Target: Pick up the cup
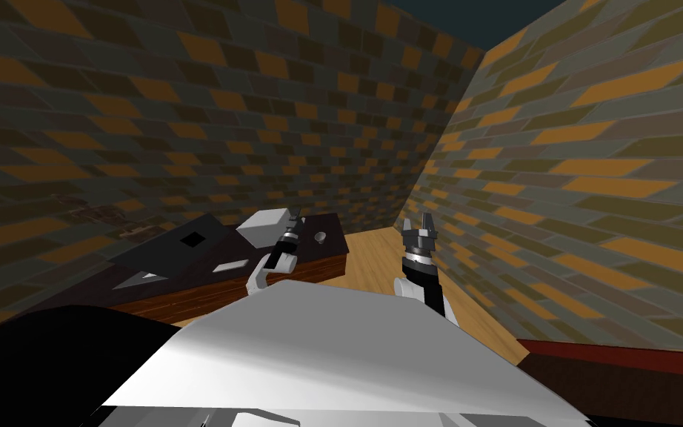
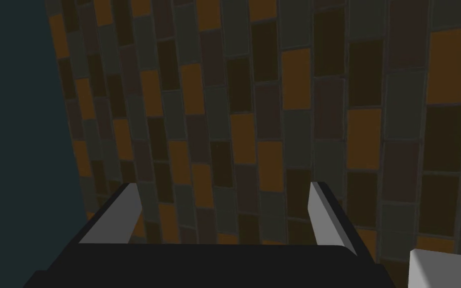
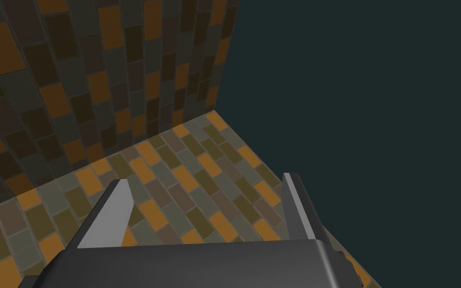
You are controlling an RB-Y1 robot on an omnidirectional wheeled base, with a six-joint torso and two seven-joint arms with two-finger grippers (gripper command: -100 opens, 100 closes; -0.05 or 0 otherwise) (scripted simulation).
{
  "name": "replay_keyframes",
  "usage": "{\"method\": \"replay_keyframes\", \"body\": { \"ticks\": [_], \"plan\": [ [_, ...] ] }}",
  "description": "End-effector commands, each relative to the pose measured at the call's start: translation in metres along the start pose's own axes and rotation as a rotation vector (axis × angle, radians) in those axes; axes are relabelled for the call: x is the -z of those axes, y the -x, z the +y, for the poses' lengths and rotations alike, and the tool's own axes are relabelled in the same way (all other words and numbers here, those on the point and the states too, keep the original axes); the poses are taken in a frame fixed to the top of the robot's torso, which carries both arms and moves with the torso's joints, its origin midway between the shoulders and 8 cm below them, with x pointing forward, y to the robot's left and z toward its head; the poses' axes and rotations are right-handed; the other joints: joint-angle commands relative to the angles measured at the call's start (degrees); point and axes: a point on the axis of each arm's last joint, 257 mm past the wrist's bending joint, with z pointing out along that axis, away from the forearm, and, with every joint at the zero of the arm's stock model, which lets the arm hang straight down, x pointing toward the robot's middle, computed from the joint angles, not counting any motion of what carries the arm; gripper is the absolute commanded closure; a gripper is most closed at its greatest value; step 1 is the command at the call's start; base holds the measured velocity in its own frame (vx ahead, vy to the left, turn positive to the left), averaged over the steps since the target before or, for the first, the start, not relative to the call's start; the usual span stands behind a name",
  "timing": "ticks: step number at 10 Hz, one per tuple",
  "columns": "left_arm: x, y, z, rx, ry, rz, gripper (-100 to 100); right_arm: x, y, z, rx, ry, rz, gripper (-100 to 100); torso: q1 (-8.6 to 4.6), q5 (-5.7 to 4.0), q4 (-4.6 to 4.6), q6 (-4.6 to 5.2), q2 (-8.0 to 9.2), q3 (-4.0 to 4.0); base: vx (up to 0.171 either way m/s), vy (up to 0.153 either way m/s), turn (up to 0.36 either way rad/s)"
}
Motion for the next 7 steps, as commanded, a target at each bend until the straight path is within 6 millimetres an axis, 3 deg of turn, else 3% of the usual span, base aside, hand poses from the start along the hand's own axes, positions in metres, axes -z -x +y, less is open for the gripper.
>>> {"method": "replay_keyframes", "body": {
  "ticks": [1,6,7],
  "plan": [
    [-0.003,0.005,0.019,0.013,0.059,-0.01,-100,0.0,0.0,0.0,0.0,0.0,0.0,0,0.0,0.0,0.0,0.0,0.0,0.0,-0.015,-0.013,-0.066],
    [-0.009,0.012,0.057,0.04,0.174,-0.03,-100,0.0,0.0,0.0,0.0,0.0,0.0,0,0.01,0.0,-0.01,0.01,-0.03,-0.02,-0.013,-0.011,-0.039],
    [-0.012,0.015,0.074,0.054,0.224,-0.04,-100,0.0,0.0,0.0,0.0,0.0,0.0,0,0.0,0.0,-0.01,-0.01,-0.02,-0.01,-0.009,-0.019,-0.054]
  ]
}}
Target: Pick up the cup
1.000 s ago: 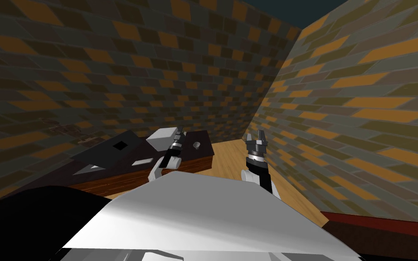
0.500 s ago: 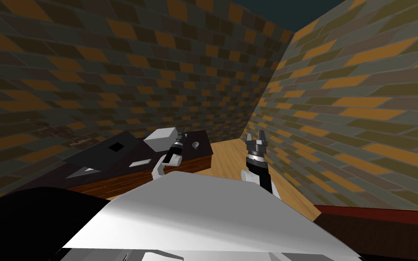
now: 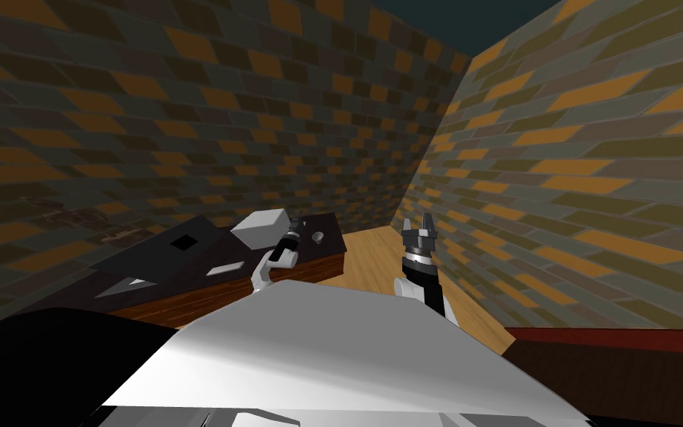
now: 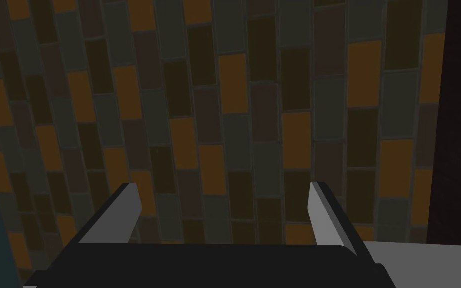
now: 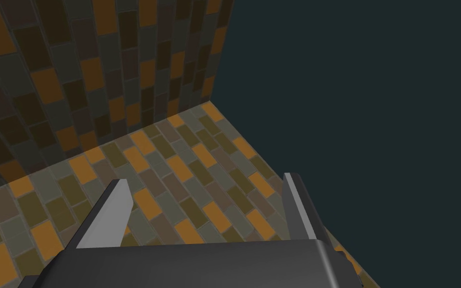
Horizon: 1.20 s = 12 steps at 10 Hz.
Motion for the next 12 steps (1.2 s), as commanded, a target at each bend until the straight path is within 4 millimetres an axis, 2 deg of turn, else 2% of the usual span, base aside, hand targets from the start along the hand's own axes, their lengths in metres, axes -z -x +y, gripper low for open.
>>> {"method": "replay_keyframes", "body": {
  "ticks": [1,4,5,6,7,8,9,10,11,12],
  "plan": [
    [-0.008,0.005,0.023,0.023,0.066,-0.014,-100,0.0,0.0,0.0,0.0,0.0,0.0,0,0.0,0.0,0.0,0.0,0.0,0.0,-0.006,-0.025,-0.091],
    [-0.012,0.01,0.049,0.038,0.149,-0.027,-100,0.0,0.0,0.0,0.0,0.0,0.0,0,-0.02,-0.01,-0.01,0.0,-0.04,-0.02,-0.002,-0.019,-0.027],
    [-0.016,0.013,0.065,0.053,0.198,-0.037,-100,0.0,0.0,0.0,0.0,0.0,0.0,0,0.0,0.0,-0.01,-0.02,-0.04,-0.02,0.009,-0.022,-0.04],
    [-0.015,0.013,0.067,0.053,0.209,-0.038,-100,0.0,0.0,0.0,0.0,0.0,0.0,0,0.0,0.0,-0.01,-0.01,-0.06,-0.03,0.008,-0.017,-0.022],
    [-0.018,0.016,0.084,0.069,0.257,-0.047,-100,0.0,0.0,0.0,0.0,0.0,0.0,0,0.01,0.0,-0.01,-0.01,-0.06,-0.04,0.012,-0.017,-0.044],
    [-0.018,0.016,0.087,0.069,0.269,-0.048,-100,0.0,0.0,0.0,0.0,0.0,0.0,0,0.01,0.0,-0.02,0.0,-0.09,-0.05,0.009,-0.016,-0.021],
    [-0.02,0.019,0.104,0.085,0.323,-0.057,-100,0.0,0.0,0.0,0.0,0.0,0.0,0,0.01,0.0,-0.02,-0.02,-0.08,-0.05,0.016,-0.026,-0.035],
    [-0.019,0.019,0.106,0.085,0.332,-0.058,-100,0.0,0.0,0.0,0.0,0.0,0.0,0,-0.02,-0.01,-0.02,-0.01,-0.09,-0.05,0.015,-0.021,-0.016],
    [-0.021,0.021,0.123,0.1,0.382,-0.067,-100,0.0,0.0,0.0,0.0,0.0,0.0,0,-0.01,-0.01,-0.02,-0.02,-0.09,-0.05,0.023,-0.021,-0.03],
    [-0.019,0.021,0.126,0.1,0.396,-0.068,-100,0.0,0.0,0.0,0.0,0.0,0.0,0,-0.01,0.0,-0.03,-0.01,-0.13,-0.07,0.022,-0.019,-0.017]
  ]
}}
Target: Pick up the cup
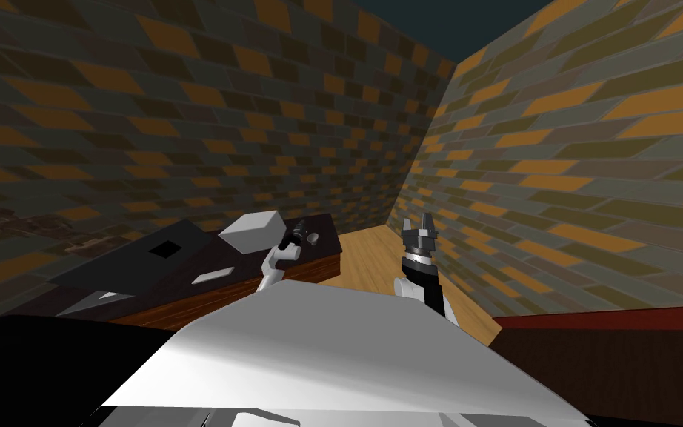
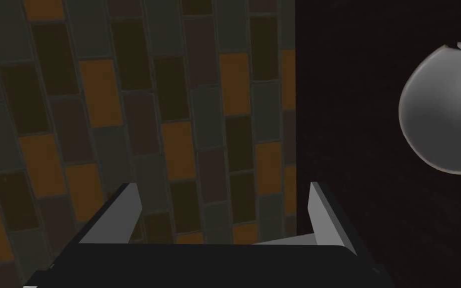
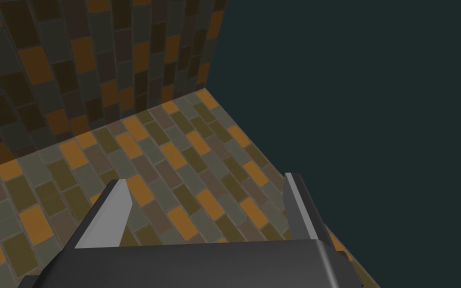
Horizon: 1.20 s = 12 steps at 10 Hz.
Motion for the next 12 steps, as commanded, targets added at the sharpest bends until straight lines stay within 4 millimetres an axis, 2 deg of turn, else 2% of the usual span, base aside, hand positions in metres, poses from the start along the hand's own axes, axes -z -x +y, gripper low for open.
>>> {"method": "replay_keyframes", "body": {
  "ticks": [1,2,5,10,11,12],
  "plan": [
    [-0.008,0.005,0.018,0.018,0.066,-0.01,-100,0.0,0.0,0.0,0.0,0.0,0.0,0,0.0,0.0,0.0,0.0,0.0,0.0,0.026,-0.025,-0.027],
    [-0.008,0.006,0.022,0.018,0.082,-0.013,-100,0.0,0.0,0.0,0.0,0.0,0.0,0,-0.02,0.0,-0.01,0.01,-0.02,-0.01,0.02,-0.023,-0.015],
    [-0.019,0.013,0.055,0.046,0.199,-0.03,-100,0.0,0.0,0.0,0.0,0.0,0.0,0,0.0,0.0,-0.01,-0.01,-0.03,-0.02,0.031,-0.026,-0.017],
    [-0.023,0.022,0.096,0.07,0.345,-0.053,-100,0.0,0.0,0.0,0.0,0.0,0.0,0,-0.03,-0.01,-0.01,0.0,-0.06,-0.03,0.032,-0.028,-0.01],
    [-0.025,0.026,0.111,0.082,0.402,-0.062,-100,0.0,0.0,0.0,0.0,0.0,0.0,0,-0.01,0.0,-0.02,-0.01,-0.05,-0.03,0.041,-0.028,-0.007],
    [-0.024,0.026,0.112,0.082,0.409,-0.063,-100,0.0,0.0,0.0,0.0,0.0,0.0,0,-0.03,0.0,-0.02,0.0,-0.07,-0.04,0.035,-0.024,-0.006]
  ]
}}
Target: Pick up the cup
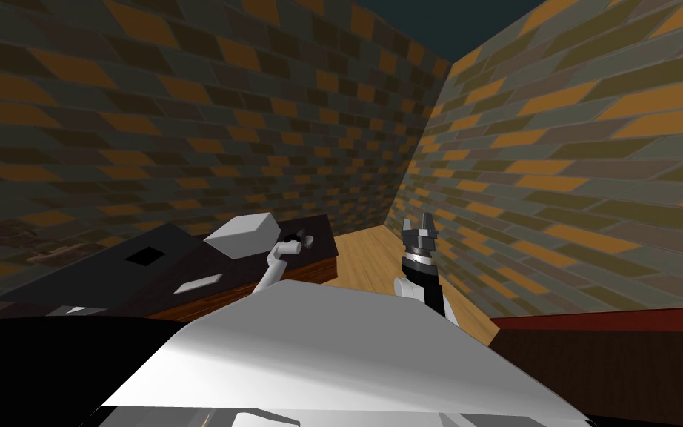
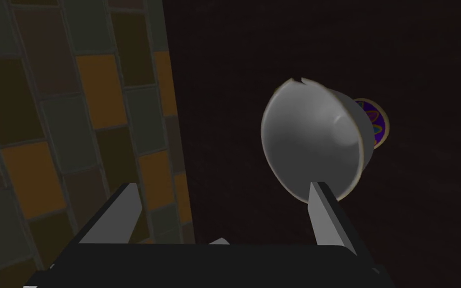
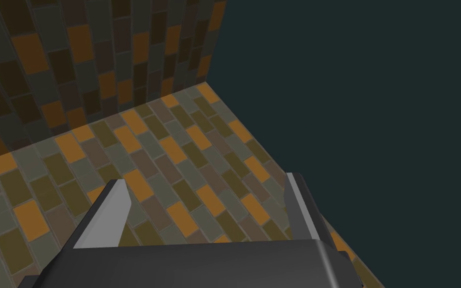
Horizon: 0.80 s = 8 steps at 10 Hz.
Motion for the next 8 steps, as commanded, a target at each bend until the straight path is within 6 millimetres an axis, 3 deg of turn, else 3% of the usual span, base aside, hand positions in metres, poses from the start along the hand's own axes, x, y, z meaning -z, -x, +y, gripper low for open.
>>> {"method": "replay_keyframes", "body": {
  "ticks": [1,8],
  "plan": [
    [-0.007,0.005,0.013,0.013,0.065,-0.012,-100,0.0,0.0,0.0,0.0,0.0,0.0,0,0.0,0.0,0.0,0.0,0.0,0.0,0.04,-0.024,-0.009],
    [-0.018,0.03,0.063,0.053,0.288,-0.062,-100,0.0,0.0,0.0,0.0,0.0,0.0,0,0.01,0.0,0.0,0.0,-0.01,-0.01,0.038,-0.029,-0.006]
  ]
}}
